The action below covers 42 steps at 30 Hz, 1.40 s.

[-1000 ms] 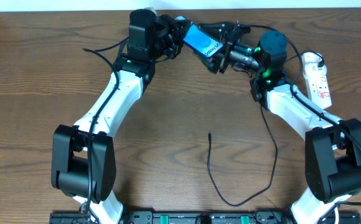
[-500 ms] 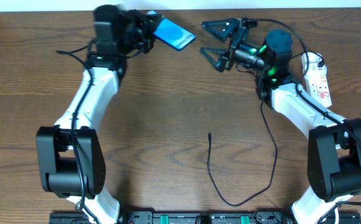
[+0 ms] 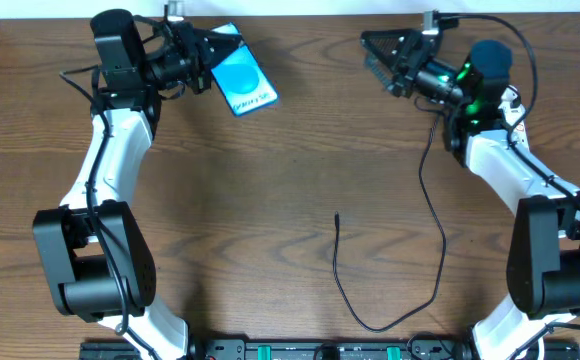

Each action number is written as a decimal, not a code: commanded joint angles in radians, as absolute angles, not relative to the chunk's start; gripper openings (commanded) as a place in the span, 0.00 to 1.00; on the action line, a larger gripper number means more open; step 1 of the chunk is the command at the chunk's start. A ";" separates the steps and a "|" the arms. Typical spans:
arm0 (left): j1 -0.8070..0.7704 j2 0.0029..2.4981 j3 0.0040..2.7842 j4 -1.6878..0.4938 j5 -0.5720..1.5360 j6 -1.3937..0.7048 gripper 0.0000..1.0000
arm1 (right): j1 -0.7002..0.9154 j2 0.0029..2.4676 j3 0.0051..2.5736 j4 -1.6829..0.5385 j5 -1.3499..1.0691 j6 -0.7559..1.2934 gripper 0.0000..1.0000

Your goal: Plug charger to phone and switch on socket

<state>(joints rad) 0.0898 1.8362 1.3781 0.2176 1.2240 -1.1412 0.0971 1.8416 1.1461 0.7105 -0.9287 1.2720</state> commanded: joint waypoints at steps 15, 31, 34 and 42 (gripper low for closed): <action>0.089 1.821 1.385 0.227 1.361 -1.013 0.08 | 0.060 1.831 1.596 -0.035 -0.777 0.826 0.99; 0.089 1.821 1.385 0.227 1.357 -0.995 0.07 | 0.355 1.831 1.639 -0.846 -0.108 0.533 0.99; 0.089 1.821 1.385 0.227 1.357 -0.995 0.08 | 0.418 1.834 1.626 -0.933 -0.046 0.534 0.99; 0.089 1.821 1.385 0.227 1.353 -0.976 0.07 | 0.534 1.835 1.470 -0.972 -0.167 0.617 0.99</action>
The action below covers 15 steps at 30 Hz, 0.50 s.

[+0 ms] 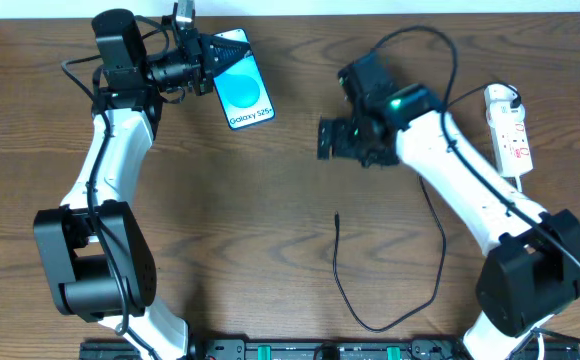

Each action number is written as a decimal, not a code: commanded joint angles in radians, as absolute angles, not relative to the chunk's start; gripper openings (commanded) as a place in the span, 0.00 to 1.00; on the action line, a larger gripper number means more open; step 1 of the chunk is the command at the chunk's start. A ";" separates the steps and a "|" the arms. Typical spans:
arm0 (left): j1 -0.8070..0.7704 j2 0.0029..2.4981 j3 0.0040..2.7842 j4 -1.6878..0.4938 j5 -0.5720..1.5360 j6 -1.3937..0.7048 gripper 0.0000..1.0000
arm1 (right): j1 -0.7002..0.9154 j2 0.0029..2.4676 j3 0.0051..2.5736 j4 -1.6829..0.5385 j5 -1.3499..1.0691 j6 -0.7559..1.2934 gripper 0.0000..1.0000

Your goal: Plug charger to phone and switch on socket

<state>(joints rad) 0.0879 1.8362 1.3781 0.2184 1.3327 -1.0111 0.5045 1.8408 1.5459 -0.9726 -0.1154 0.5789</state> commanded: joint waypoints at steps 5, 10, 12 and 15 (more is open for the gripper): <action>0.089 1.821 1.385 0.226 1.354 -0.950 0.07 | 0.564 1.835 1.367 -0.963 -0.225 0.645 0.99; 0.089 1.821 1.385 0.227 1.354 -0.949 0.07 | 0.592 1.835 1.293 -0.931 -0.276 0.671 0.80; 0.089 1.821 1.385 0.227 1.354 -0.950 0.07 | 0.598 1.835 1.286 -0.936 -0.276 0.681 0.79; 0.089 1.821 1.385 0.227 1.354 -0.938 0.07 | 0.608 1.835 1.280 -0.944 -0.269 0.683 0.76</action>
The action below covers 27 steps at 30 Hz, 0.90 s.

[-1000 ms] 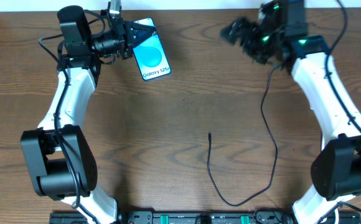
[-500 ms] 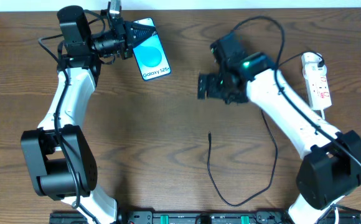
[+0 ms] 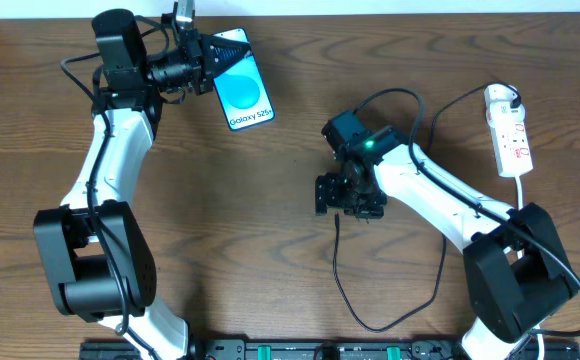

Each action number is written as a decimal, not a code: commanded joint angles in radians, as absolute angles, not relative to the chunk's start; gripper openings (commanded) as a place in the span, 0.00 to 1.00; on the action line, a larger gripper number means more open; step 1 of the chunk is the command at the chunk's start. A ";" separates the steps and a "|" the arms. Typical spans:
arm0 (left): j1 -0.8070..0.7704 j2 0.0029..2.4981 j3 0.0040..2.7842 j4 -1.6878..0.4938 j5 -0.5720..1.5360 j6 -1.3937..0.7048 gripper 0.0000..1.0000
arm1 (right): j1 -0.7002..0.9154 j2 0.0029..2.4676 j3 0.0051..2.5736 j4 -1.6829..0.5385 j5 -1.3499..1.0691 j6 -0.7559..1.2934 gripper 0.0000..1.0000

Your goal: Plug charger to phone and switch on socket

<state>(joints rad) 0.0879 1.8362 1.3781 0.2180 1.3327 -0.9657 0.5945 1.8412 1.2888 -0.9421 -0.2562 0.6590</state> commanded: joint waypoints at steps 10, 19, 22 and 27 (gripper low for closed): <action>0.089 1.821 1.383 0.226 1.354 -0.924 0.07 | 0.615 1.897 1.249 -0.961 -0.276 0.709 0.76; 0.089 1.821 1.382 0.226 1.354 -0.924 0.07 | 0.582 1.983 1.261 -0.972 -0.358 0.675 0.70; 0.089 1.821 1.382 0.226 1.354 -0.924 0.07 | 0.583 1.983 1.262 -0.968 -0.358 0.675 0.69; 0.089 1.821 1.382 0.226 1.354 -0.923 0.07 | 0.582 1.983 1.262 -0.910 -0.326 0.676 0.70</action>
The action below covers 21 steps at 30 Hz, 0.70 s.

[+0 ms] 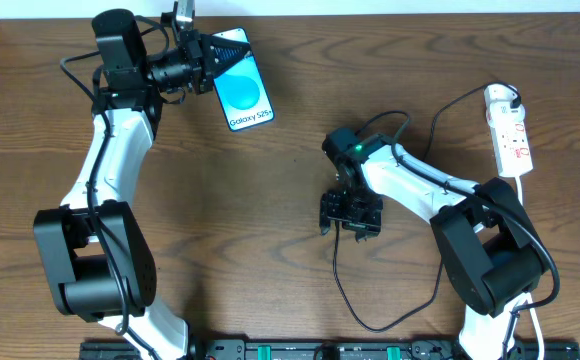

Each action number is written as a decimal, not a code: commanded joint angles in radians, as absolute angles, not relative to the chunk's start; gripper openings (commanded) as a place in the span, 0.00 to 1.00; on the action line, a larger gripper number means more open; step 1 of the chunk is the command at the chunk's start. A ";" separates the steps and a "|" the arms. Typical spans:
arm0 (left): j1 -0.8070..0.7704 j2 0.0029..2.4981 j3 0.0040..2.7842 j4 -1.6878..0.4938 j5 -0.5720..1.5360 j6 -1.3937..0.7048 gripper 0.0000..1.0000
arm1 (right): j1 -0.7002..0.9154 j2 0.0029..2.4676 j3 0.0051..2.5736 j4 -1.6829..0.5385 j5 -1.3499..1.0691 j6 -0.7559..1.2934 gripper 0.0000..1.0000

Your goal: Plug charger to phone and switch on socket

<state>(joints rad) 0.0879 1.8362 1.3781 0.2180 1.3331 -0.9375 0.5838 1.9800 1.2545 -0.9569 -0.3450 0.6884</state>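
A phone [243, 82] with a blue screen lies at the back left of the table, and my left gripper [213, 66] is shut on its top left edge. The black charger cable [336, 270] runs from mid-table down, loops near the front edge and climbs to the right. My right gripper [351, 216] hangs over the cable's free end with its fingers spread open, hiding the plug tip. A white power strip [510, 130] lies at the far right.
The brown wooden table [220, 230] carries only these things. The right arm stretches from the front right across the cable's loop to the middle. A black rail runs along the front edge.
My right gripper has moved a little toward the front, from just above the cable's tip to directly over it, so the tip is now hidden. The left gripper and phone have not moved.
At first the left gripper held the phone tilted at the back left and the right gripper was at the back right, over the power strip. Then the phone sat straighter and the right gripper came to mid-table, then down to the cable's free end, where it now hovers.
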 commanded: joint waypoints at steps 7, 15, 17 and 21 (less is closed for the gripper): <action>0.089 1.821 1.380 0.226 1.356 -0.923 0.08 | 0.583 1.983 1.262 -0.897 -0.306 0.675 0.61; 0.089 1.821 1.378 0.227 1.375 -0.916 0.07 | 0.583 1.983 1.262 -0.901 -0.301 0.675 0.27; 0.089 1.821 1.378 0.226 1.381 -0.915 0.07 | 0.583 1.983 1.262 -0.900 -0.302 0.675 0.25; 0.089 1.821 1.378 0.227 1.381 -0.912 0.07 | 0.583 1.983 1.262 -0.898 -0.300 0.675 0.19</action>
<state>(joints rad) 0.0879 1.8362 1.3781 0.2180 1.3445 -0.9333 0.5838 1.9759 1.2583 -0.8993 -0.3141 0.6765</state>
